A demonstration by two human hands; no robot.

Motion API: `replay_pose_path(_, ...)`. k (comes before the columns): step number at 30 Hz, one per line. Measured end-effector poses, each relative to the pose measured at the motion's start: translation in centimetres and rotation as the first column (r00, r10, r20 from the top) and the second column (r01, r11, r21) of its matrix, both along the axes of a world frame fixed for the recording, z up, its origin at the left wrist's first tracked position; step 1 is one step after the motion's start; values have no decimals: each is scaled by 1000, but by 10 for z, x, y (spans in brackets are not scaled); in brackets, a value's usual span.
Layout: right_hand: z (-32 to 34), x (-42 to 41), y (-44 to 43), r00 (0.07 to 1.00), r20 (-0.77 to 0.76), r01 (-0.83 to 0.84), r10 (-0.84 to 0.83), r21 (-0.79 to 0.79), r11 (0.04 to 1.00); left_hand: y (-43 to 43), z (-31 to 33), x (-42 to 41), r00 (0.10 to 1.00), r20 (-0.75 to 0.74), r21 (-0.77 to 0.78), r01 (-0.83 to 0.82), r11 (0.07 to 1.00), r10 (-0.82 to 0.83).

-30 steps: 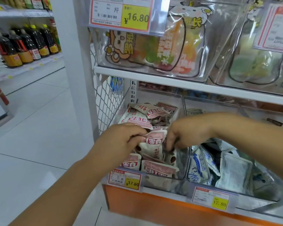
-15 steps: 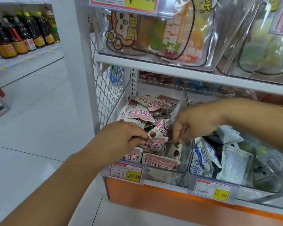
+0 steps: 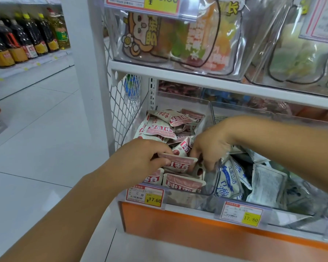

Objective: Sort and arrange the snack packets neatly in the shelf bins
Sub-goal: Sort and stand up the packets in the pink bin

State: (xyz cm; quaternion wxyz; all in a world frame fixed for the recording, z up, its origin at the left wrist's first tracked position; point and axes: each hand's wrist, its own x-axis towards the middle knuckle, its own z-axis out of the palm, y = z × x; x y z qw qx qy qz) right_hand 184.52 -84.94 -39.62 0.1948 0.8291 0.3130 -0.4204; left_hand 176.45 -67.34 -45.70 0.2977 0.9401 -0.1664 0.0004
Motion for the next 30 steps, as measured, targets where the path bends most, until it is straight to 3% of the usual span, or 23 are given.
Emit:
replay_pose_path(3, -5, 0, 2, 1000, 29, -10, 11, -22, 1000, 2, -1, -2, 999, -30, -4, 13, 1000, -13)
replay_pose_path(6, 3, -6, -9, 990, 124, -66, 59, 53, 996, 3, -1, -3, 999, -41, -8, 9, 1000, -9)
replay_pose_path(12, 15, -1, -50, 969, 235, -159, 76, 358, 920, 2, 1, -3, 1000, -17, -35, 7, 999, -7)
replay_pose_path(15, 17, -6, -70, 969, 245, -120, -40, 601, 790, 1, 3, -3, 999, -50, -72, 10, 997, -13)
replay_pose_path(19, 17, -22, -98, 952, 197, -47, -234, 849, 526, -3, 4, -6, 989, -141, -121, 21, 992, -38)
replay_pose_path(22, 4, -32, -110, 912, 200, -59, -359, 928, 367, -9, 5, -8, 968, -243, -91, 44, 995, -65)
replay_pose_path(26, -22, -44, -105, 876, 104, -9, -471, 980, 199, -22, 4, -8, 975, -198, 28, 108, 994, -100)
replay_pose_path(30, -33, -52, -92, 857, 48, 5, -513, 995, 100, -22, 5, -10, 976, -220, -146, -32, 989, -1)
